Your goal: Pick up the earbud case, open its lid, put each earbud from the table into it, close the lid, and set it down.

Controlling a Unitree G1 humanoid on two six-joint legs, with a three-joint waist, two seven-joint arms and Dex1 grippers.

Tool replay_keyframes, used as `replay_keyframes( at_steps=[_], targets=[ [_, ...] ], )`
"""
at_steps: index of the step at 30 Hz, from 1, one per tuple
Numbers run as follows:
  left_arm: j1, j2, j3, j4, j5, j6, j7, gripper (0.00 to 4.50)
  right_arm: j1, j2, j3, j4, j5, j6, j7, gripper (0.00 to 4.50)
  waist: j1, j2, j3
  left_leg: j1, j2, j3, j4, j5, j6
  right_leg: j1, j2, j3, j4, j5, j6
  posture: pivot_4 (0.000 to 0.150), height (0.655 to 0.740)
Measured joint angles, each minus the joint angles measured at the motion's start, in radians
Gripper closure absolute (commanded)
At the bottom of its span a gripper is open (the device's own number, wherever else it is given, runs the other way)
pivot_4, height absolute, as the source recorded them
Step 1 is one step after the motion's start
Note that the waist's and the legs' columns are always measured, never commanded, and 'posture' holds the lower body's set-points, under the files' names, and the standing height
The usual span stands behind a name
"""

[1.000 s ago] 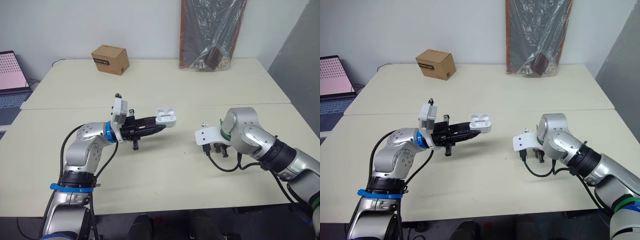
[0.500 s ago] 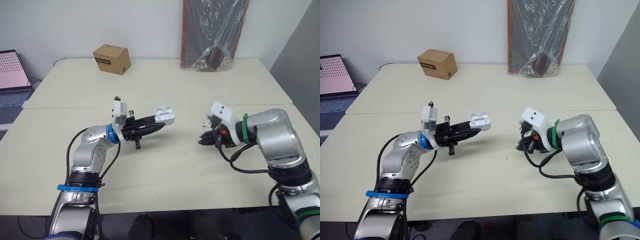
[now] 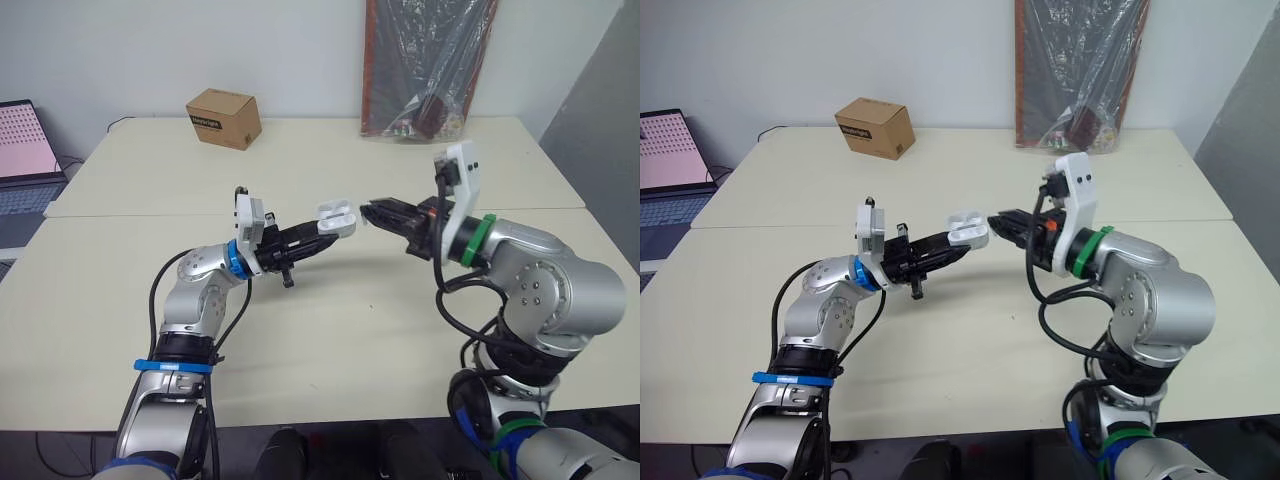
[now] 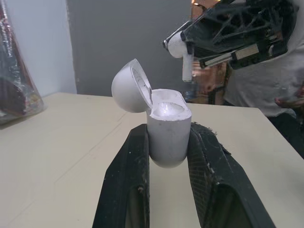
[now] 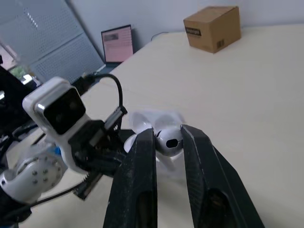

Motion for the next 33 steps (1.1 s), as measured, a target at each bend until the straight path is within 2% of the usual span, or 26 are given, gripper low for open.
replay_keyframes(
  at_steps=[5, 16, 33],
  targets=[
    [-0.02, -0.017, 0.001, 0.034, 0.024, -0.028, 0.044, 3.78, -0.013, 0.062, -0.019, 0.003, 0.042, 0.0, -0.117, 4.09, 0.0, 0.0, 0.0, 0.0, 0.0, 0.0, 0.0, 0.0, 0.0, 0.0, 0.0, 0.0, 0.0, 0.0, 0.0, 0.15, 0.74],
    [-0.04, -0.071, 0.001, 0.047, 0.037, -0.052, 0.113, 3.78, -0.016, 0.066, -0.023, 0.041, 0.115, -0.01, -0.331, 4.09, -0.002, 0.0, 0.0, 0.0, 0.0, 0.0, -0.001, 0.0, 0.0, 0.0, 0.0, 0.0, 0.0, 0.0, 0.0, 0.15, 0.74],
    [-0.059, -0.097, 0.0, 0.118, 0.071, -0.108, 0.148, 3.78, -0.019, 0.066, -0.027, 0.071, 0.311, -0.074, -0.448, 4.09, -0.002, 0.0, 0.0, -0.001, 0.0, 0.0, -0.001, 0.0, 0.0, 0.0, 0.0, 0.0, -0.001, 0.0, 0.0, 0.15, 0.74]
  ],
)
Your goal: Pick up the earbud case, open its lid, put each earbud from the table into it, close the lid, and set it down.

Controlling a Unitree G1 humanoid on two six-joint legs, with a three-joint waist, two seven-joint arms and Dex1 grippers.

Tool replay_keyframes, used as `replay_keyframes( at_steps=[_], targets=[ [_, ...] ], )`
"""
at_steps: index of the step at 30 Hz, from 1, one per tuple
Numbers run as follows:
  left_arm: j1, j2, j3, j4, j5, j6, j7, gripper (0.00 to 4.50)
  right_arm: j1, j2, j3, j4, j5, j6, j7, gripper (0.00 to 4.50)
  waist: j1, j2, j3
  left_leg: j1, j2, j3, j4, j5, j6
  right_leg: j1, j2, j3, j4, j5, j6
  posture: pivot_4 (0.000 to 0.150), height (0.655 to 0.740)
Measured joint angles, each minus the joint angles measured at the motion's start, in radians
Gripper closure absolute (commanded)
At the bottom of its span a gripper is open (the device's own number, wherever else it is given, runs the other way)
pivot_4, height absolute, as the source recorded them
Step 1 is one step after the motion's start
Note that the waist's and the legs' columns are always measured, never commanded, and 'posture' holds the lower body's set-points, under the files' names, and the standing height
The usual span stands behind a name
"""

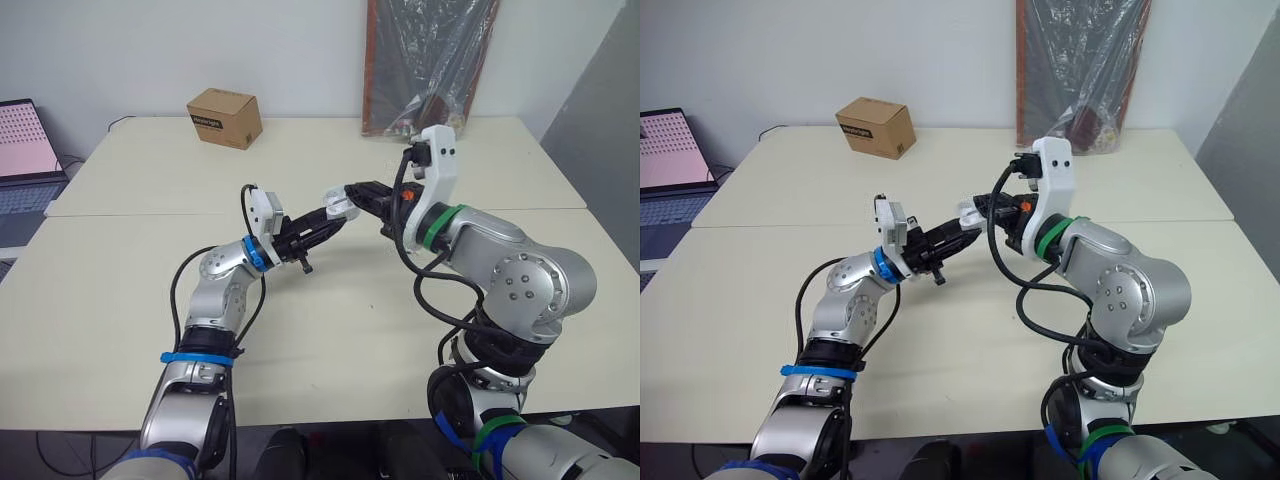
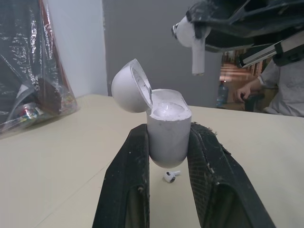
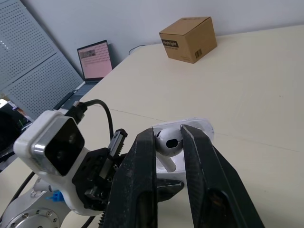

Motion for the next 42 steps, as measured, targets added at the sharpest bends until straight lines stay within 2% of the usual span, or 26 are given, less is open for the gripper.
replay_keyframes(
  at_steps=[12, 24, 42],
  targets=[
    [-0.028, -0.021, 0.0, 0.005, 0.003, -0.014, 0.017, 3.78, -0.001, -0.001, 0.063, 0.121, 0.076, -0.123, -0.092, 4.09, -0.001, 0.0, 0.0, 0.0, 0.0, 0.0, -0.001, 0.0, 0.0, 0.0, 0.0, 0.0, -0.001, 0.0, 0.0, 0.15, 0.74],
    [-0.013, -0.018, -0.001, -0.001, 0.003, -0.008, 0.016, 3.78, -0.003, -0.003, 0.055, 0.128, 0.15, -0.171, -0.153, 4.09, -0.001, 0.0, 0.0, 0.0, 0.0, 0.0, -0.001, 0.0, 0.0, 0.0, 0.0, 0.0, -0.001, 0.0, 0.0, 0.15, 0.74],
    [-0.01, -0.019, 0.004, -0.073, -0.017, 0.05, 0.049, 3.78, 0.017, -0.019, 0.111, 0.167, 0.163, -0.26, -0.207, 4.09, -0.001, 0.0, 0.0, -0.001, 0.0, 0.0, -0.001, 0.0, 0.0, 0.0, 0.0, 0.0, -0.002, 0.0, 0.0, 0.15, 0.74]
  ],
)
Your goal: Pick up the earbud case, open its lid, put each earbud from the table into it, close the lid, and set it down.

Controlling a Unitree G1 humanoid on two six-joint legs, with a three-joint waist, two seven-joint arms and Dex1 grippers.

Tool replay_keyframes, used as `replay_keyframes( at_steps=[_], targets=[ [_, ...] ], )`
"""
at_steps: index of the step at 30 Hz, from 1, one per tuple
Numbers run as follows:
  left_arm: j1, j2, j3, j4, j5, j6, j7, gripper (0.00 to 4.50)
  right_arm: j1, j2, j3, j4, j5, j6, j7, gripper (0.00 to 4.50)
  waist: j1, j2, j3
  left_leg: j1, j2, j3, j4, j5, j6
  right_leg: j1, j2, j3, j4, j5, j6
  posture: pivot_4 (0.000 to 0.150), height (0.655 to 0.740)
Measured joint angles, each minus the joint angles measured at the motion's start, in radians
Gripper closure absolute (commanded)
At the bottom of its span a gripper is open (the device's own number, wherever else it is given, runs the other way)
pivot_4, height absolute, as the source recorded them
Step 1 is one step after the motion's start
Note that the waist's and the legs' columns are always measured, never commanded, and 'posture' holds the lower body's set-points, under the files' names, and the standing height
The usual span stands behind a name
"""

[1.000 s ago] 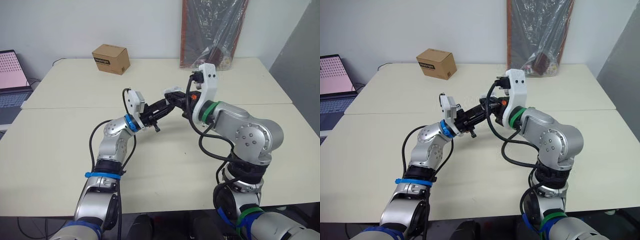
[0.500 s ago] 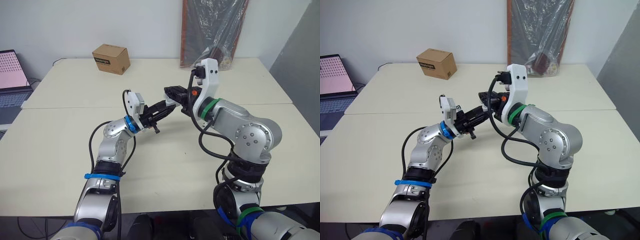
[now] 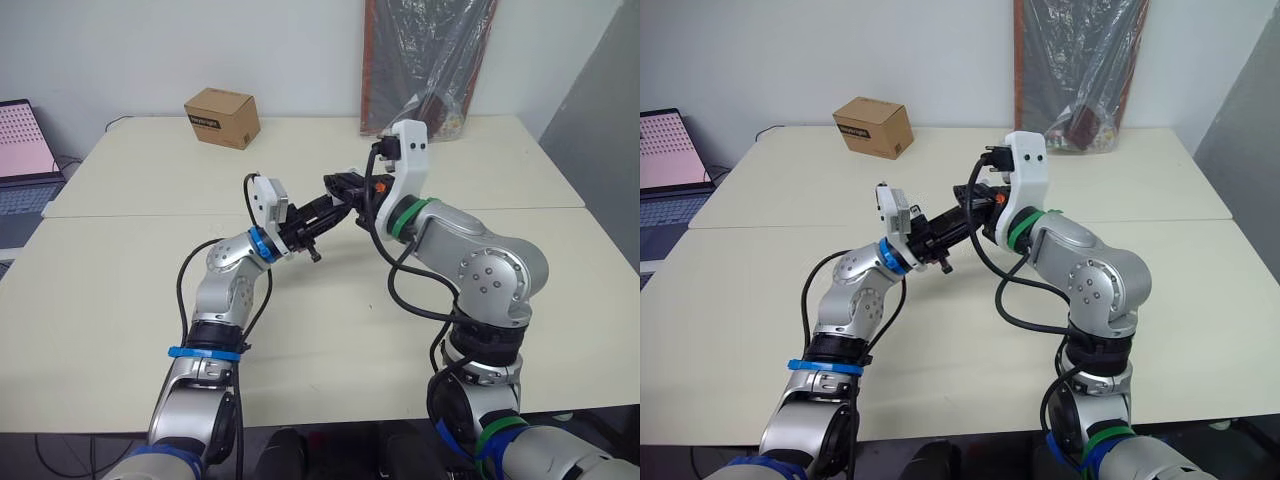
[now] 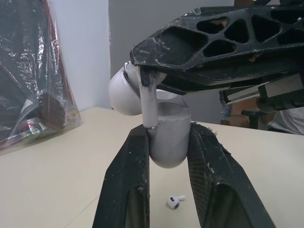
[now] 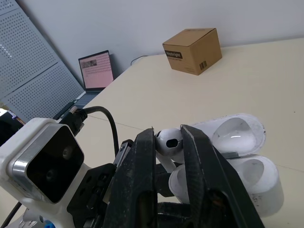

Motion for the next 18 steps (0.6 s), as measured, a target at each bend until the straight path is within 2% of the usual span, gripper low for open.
replay_keyframes(
  at_steps=[18],
  targets=[
    [0.014, 0.016, 0.01, 0.001, 0.0, -0.006, -0.007, 3.78, 0.003, -0.041, -0.021, -0.002, 0.074, 0.0, -0.016, 4.09, 0.0, 0.0, 0.0, 0.0, 0.0, 0.0, 0.0, 0.0, 0.0, 0.0, 0.0, 0.0, 0.0, 0.0, 0.0, 0.15, 0.74]
  ],
)
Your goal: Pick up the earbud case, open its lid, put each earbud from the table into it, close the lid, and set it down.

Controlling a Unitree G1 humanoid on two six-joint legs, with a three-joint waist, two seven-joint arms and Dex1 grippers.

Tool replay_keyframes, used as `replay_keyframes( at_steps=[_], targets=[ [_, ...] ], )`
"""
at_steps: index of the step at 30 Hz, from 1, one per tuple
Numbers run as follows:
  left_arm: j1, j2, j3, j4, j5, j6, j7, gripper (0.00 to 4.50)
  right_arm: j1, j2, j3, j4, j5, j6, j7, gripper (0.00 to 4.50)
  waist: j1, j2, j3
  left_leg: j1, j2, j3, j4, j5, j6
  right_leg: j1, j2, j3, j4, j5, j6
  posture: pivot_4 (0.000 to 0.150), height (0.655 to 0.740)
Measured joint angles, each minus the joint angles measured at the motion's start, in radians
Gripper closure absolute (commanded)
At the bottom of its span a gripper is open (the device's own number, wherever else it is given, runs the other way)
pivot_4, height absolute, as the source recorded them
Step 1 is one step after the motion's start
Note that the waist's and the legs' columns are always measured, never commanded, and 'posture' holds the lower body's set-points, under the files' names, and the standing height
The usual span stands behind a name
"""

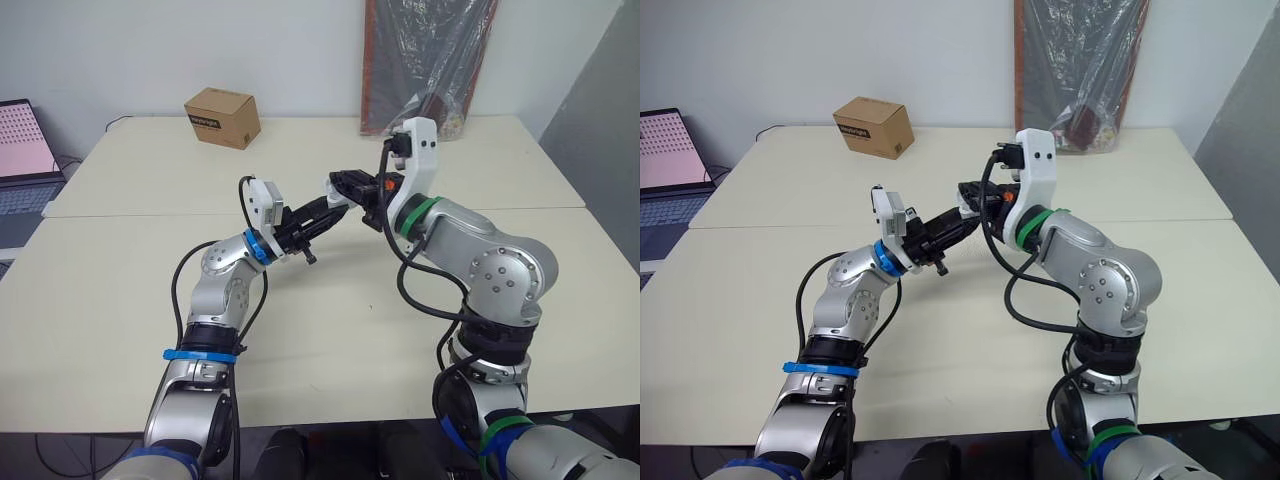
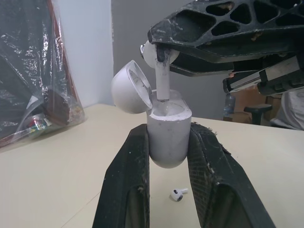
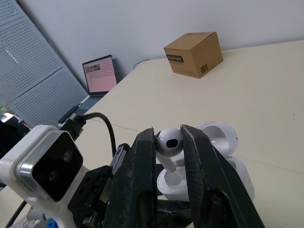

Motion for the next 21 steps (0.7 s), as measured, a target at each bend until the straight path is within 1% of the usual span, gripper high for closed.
replay_keyframes(
  at_steps=[7, 16, 21],
  targets=[
    [-0.001, -0.001, 0.014, -0.002, -0.011, 0.016, 0.011, 3.78, 0.007, -0.008, 0.017, 0.0, 0.001, -0.001, -0.007, 4.09, 0.0, 0.0, 0.0, 0.0, 0.0, 0.0, 0.0, 0.0, 0.0, 0.0, 0.0, 0.0, 0.0, 0.0, 0.0, 0.15, 0.74],
    [-0.016, -0.033, 0.013, -0.004, -0.013, 0.025, 0.032, 3.78, 0.007, 0.016, 0.02, 0.005, 0.0, -0.021, -0.031, 4.09, 0.0, 0.0, 0.0, 0.0, 0.0, 0.0, 0.0, 0.0, 0.0, 0.0, 0.0, 0.0, -0.001, 0.0, 0.0, 0.15, 0.74],
    [-0.024, -0.06, 0.013, -0.004, -0.01, 0.025, 0.068, 3.78, 0.006, 0.016, 0.021, 0.004, -0.007, -0.036, -0.055, 4.09, 0.001, 0.0, 0.0, 0.0, 0.0, 0.0, 0.0, 0.0, 0.0, 0.0, 0.0, 0.0, -0.001, 0.0, 0.0, 0.15, 0.74]
  ],
)
